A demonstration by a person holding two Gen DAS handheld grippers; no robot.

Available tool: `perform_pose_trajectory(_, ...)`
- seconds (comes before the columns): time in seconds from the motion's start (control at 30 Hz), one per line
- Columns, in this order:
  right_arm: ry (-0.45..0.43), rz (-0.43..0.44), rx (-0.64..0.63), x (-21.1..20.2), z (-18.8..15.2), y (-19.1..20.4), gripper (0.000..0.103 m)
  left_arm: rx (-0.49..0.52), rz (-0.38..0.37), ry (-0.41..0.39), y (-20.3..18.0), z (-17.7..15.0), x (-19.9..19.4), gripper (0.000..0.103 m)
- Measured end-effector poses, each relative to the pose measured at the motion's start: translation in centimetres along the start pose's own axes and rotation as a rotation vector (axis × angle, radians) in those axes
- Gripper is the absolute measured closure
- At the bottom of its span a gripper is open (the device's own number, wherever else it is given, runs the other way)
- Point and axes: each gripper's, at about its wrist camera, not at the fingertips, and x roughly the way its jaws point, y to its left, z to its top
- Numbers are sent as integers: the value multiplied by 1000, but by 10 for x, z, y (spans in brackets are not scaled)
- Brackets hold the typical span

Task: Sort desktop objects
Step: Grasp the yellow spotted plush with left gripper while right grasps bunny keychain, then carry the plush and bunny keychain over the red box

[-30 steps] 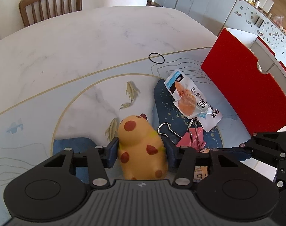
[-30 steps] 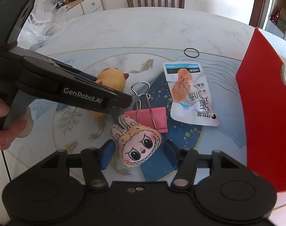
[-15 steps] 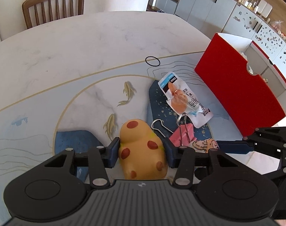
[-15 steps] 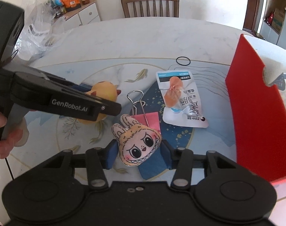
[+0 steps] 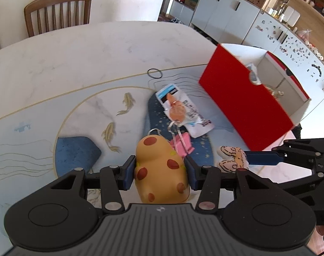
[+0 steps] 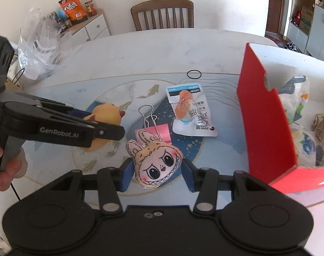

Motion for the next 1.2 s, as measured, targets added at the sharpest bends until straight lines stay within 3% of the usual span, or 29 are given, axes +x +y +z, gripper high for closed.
perform_pose_trajectory(0.57,-56,-26,83,-59,-4,-23,55,31,-64,-47,-50,2,-35,56)
perform_pose_trajectory(1.2,-142,-101,184,-116,-9,-107,55,122,-113,-83,-144,29,-30,56)
